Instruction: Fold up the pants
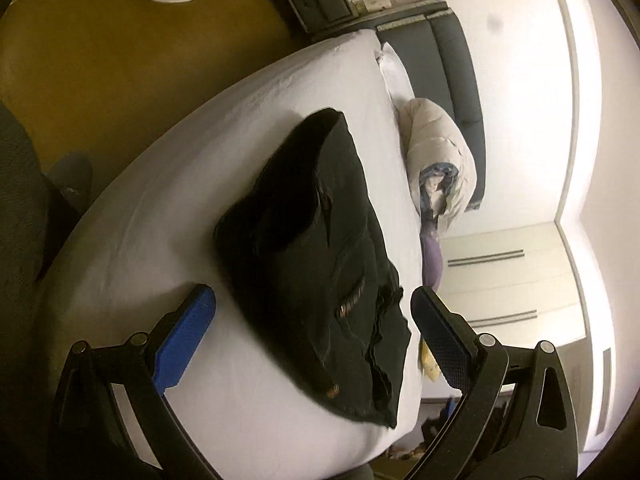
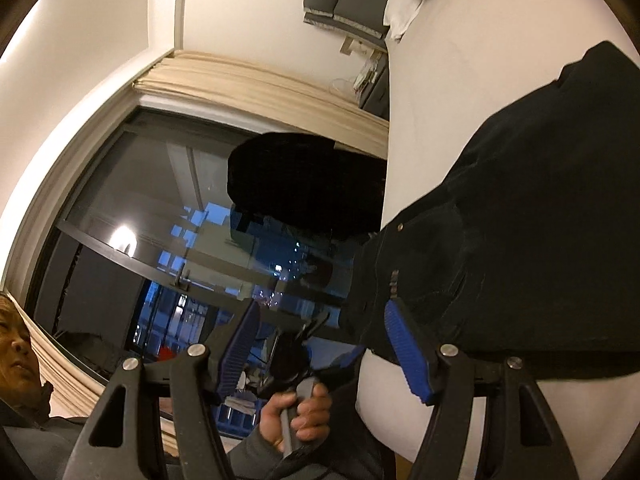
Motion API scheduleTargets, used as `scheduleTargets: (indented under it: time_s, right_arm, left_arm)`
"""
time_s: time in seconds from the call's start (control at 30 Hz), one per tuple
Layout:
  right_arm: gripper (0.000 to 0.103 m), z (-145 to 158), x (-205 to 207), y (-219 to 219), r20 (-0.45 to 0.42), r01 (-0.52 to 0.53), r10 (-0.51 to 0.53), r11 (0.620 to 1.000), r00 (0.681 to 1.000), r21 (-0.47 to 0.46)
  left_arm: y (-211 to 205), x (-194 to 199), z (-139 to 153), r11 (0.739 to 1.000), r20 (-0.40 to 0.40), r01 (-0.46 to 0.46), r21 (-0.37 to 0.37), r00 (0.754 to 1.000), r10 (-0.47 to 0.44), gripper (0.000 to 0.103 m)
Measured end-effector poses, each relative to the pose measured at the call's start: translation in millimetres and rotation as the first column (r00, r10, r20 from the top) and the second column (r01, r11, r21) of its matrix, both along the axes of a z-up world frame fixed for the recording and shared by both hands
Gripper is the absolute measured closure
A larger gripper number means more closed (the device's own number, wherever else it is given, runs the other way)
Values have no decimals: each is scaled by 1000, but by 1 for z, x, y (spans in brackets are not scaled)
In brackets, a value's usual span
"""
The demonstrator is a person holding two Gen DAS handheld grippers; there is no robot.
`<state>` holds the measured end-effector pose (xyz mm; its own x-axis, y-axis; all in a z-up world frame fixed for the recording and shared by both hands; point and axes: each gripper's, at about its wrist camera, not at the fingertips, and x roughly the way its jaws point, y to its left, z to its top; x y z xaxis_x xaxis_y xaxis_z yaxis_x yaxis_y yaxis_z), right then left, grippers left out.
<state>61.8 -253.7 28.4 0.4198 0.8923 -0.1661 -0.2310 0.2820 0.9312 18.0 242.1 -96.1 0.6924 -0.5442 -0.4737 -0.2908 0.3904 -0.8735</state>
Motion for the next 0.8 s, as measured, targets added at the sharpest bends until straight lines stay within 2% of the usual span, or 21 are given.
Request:
scheduleTargets:
  time_s: [0.1,0.2,0.27,0.33,0.37,0.4,0.6,0.7,0.77,0.8]
  right_arm:
    - [34,-1,-3,-10,-12,13,-12,1000,1000,8]
    - [34,-1,-9,-21,-15,33,-33,999,999,24]
    - [34,-4,-9,-21,-19,40,-40,999,999,17]
    - [34,-6,-5,-21,-27,41,-41,999,999,2]
    - [34,-7,-2,-21,-32,43,-43,999,999,-12]
    - [34,-7,1,-22,-38,44,-45,999,998,-27]
    - [34,-6,31,-23,-72,40,-50,990,996,-134]
    - [34,-12,53,-21,-96,36,-50,989,994,-142]
    - [34,-26,65,-16,-145,17,-36,991,989,-135]
    - [28,-38,70,-13,-185,-1,-24,991,982,-132]
  left_arm:
    - [-2,3,-19,999,6,-22,-31,1000,23,5]
    - [-12,10,-18,1000,8,-18,-4,1000,18,8]
    - [-14,11,-19,1000,2,-7,11,1000,7,22]
    - [-14,16,-22,1000,-21,10,2,1000,-10,62]
    - [-13,18,-26,1000,-36,17,-7,999,-17,72]
    - [-15,22,-30,1000,-44,25,-18,999,-26,76]
    - [-20,30,-20,998,-39,45,37,998,-44,85]
    - [-25,37,-4,995,-13,55,78,998,-54,86]
    - [-30,40,7,993,7,65,102,998,-66,86]
    - [-32,41,14,990,18,72,118,997,-74,86]
